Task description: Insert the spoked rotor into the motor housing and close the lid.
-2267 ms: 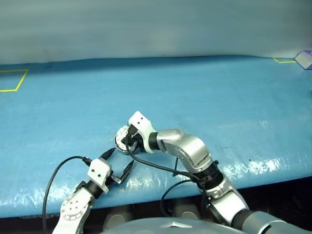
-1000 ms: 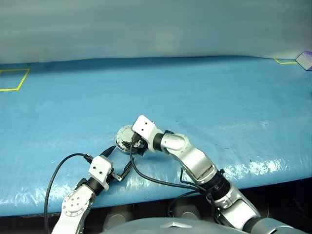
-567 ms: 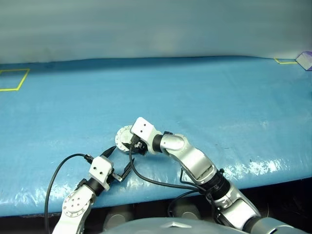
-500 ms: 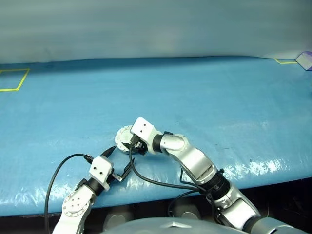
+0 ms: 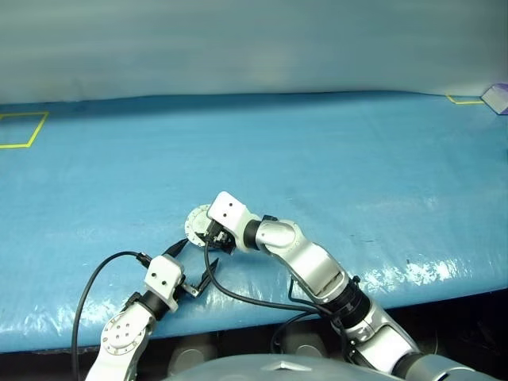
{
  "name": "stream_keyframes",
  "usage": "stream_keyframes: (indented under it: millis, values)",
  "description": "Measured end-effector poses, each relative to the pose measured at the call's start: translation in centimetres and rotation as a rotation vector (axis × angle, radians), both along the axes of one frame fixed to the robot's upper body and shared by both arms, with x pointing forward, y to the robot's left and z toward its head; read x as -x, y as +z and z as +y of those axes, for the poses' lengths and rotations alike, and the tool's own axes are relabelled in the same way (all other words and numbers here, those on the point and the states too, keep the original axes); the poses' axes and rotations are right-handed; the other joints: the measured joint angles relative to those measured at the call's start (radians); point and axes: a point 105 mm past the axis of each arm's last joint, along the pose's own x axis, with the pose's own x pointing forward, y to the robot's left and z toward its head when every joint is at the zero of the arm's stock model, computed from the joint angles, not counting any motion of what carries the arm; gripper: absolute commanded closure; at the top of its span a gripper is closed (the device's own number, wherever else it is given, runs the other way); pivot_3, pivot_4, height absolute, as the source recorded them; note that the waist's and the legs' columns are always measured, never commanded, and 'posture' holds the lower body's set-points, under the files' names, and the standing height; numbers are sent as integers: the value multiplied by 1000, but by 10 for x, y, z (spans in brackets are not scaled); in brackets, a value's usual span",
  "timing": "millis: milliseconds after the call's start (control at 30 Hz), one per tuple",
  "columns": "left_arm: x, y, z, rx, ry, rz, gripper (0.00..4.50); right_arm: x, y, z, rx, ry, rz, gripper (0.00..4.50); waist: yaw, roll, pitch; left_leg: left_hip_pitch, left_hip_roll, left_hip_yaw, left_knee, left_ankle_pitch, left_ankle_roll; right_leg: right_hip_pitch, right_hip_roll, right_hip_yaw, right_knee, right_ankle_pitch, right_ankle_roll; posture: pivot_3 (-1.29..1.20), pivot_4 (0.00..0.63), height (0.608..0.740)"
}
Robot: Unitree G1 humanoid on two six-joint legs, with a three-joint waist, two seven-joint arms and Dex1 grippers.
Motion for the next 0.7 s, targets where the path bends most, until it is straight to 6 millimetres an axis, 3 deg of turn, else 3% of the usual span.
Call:
stream_keyframes:
  millis: [700]
  values:
    - [1,-1,0,0,1,4,0,-6,-8,-2,26,48,-11,1482,-2,1,-1,3,0,0,0,0,0,2,0,0,0,0,0,0,150,740]
